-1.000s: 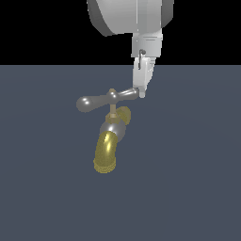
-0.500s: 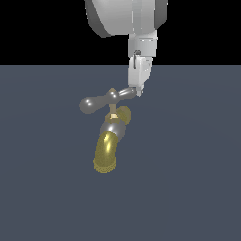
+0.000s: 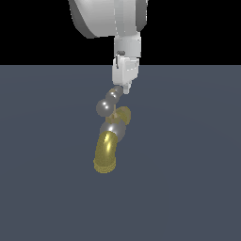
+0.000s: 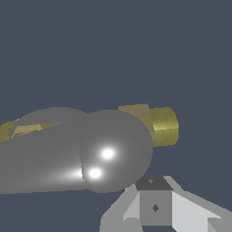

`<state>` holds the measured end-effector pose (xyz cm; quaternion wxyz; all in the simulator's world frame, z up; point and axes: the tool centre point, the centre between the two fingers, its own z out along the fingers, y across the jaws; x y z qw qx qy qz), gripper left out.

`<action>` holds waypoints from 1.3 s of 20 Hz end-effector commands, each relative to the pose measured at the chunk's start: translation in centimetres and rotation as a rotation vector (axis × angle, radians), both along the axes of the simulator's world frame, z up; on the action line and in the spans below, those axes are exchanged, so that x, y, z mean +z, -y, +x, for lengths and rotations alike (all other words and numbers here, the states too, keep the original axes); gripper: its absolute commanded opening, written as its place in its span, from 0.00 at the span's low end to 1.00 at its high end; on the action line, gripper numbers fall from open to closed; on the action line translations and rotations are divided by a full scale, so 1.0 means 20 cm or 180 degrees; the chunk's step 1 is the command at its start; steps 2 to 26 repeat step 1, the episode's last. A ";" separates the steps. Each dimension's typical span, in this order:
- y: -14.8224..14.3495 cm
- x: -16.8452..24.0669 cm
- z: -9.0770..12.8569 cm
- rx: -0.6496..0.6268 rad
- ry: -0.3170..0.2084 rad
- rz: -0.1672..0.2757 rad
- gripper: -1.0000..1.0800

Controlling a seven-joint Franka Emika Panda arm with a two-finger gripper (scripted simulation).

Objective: Turn on the faucet by rotating a designated handle.

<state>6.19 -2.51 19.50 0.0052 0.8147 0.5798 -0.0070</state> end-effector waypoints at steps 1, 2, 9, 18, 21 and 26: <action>-0.24 0.01 0.03 0.0180 0.0014 0.0053 0.00; -0.24 0.01 0.03 0.0180 0.0014 0.0053 0.00; -0.24 0.01 0.03 0.0180 0.0014 0.0053 0.00; -0.24 0.01 0.03 0.0180 0.0014 0.0053 0.00; -0.24 0.01 0.03 0.0180 0.0014 0.0053 0.00; -0.24 0.01 0.03 0.0180 0.0014 0.0053 0.00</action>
